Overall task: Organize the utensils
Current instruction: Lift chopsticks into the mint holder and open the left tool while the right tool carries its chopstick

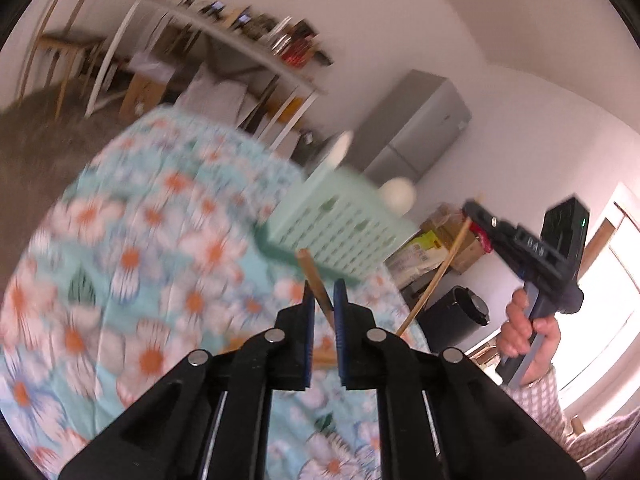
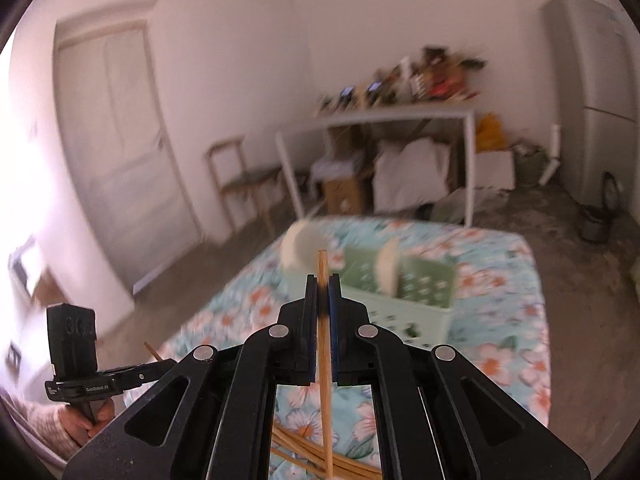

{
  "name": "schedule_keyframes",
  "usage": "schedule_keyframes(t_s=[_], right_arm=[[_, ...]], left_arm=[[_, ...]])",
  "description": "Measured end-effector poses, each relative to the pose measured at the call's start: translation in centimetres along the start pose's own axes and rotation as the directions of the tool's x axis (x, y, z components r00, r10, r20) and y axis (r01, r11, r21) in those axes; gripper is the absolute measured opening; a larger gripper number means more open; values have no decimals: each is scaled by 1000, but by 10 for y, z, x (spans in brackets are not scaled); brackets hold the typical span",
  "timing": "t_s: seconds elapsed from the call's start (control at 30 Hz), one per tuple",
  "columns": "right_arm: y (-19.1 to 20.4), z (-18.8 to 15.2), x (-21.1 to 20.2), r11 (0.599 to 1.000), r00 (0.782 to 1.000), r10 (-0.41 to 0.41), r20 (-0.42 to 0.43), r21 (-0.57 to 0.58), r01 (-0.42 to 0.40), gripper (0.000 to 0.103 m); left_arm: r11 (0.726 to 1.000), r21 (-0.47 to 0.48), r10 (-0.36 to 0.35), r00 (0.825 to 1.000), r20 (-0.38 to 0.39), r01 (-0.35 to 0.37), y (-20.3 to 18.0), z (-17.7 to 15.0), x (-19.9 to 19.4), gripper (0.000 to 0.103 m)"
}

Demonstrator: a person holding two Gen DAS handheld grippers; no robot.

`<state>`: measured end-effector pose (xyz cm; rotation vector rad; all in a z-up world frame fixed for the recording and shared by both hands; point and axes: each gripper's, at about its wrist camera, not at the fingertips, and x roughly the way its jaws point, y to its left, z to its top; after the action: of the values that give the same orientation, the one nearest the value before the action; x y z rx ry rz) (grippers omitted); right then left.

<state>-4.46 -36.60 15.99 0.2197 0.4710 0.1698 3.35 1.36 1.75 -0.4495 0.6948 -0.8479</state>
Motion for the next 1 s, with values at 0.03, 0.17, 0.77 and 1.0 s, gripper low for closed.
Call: schedule_keyframes(t_s=[0.03, 0.17, 0.77, 1.0], right_arm=[[-4, -1, -7, 1000, 1000, -9, 22, 18, 9, 3], [-20, -4, -28, 996, 996, -36, 78, 78, 30, 3], [-39, -12, -61, 992, 987, 12, 162, 124, -32, 3], [-45, -12, -54, 991, 990, 24, 142, 127, -42, 3]], left_arm=[[1000, 17, -9, 1000, 11, 8, -5, 7, -2, 6], [996, 87, -36, 997, 66, 30, -24, 36, -14, 6], [924, 382, -118, 939, 325, -16, -138, 171, 32, 5], [910, 401, -36, 945, 325, -104, -136, 174, 95, 5]])
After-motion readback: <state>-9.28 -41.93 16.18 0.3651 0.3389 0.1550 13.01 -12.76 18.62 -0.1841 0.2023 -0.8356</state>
